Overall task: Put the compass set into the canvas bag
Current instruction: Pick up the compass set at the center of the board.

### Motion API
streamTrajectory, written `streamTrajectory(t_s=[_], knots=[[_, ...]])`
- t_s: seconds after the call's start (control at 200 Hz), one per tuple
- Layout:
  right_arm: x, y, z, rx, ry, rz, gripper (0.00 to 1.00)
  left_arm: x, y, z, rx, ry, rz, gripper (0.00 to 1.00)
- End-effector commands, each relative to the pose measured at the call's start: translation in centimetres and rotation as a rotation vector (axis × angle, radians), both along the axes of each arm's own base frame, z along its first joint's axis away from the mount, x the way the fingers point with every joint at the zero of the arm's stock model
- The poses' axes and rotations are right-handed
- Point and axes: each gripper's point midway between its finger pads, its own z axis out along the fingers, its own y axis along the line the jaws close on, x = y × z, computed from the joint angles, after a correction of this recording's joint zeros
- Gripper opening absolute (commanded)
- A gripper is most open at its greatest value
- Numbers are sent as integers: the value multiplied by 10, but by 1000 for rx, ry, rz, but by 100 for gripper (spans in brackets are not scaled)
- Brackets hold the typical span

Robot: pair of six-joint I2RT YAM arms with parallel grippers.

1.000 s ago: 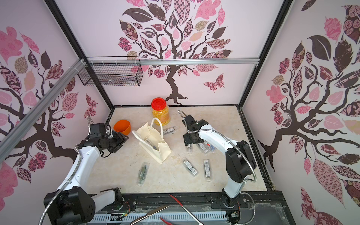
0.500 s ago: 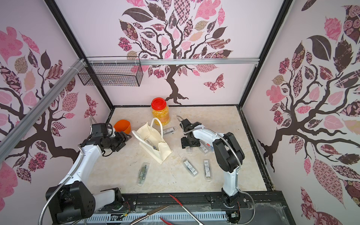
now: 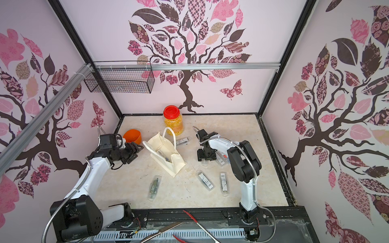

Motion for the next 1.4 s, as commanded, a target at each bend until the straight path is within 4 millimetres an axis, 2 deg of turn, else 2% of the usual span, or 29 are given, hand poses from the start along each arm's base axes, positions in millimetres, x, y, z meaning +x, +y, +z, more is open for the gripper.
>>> streamTrajectory(t_s=[0.0,0.255,0.545,0.755,1.035,1.245,1.395], knots=[[-3,1,-7,-4,44,6,69,-2,-2,-1,-2,-12,-6,68],[-5,1,-12,-9,64,11,69,-2,-3,-4,-3,-11,-6,67],[-4,-7,-12,-56,54,4,70,-7,-3,-10,14,-2,-27,68],[-2,-5,-9,-61,44,11,70,-7,-3,-12,12,4,-23,68],[13,-1,-6,-85,38,49,66,-7,-3,-10,12,0,-34,68],[15,0,-14,-98,59,73,64,-5,-6,-10,-8,12,-45,68],[20,2,-11,-98,39,81,61,-2,-7,-6,-11,12,-51,68]])
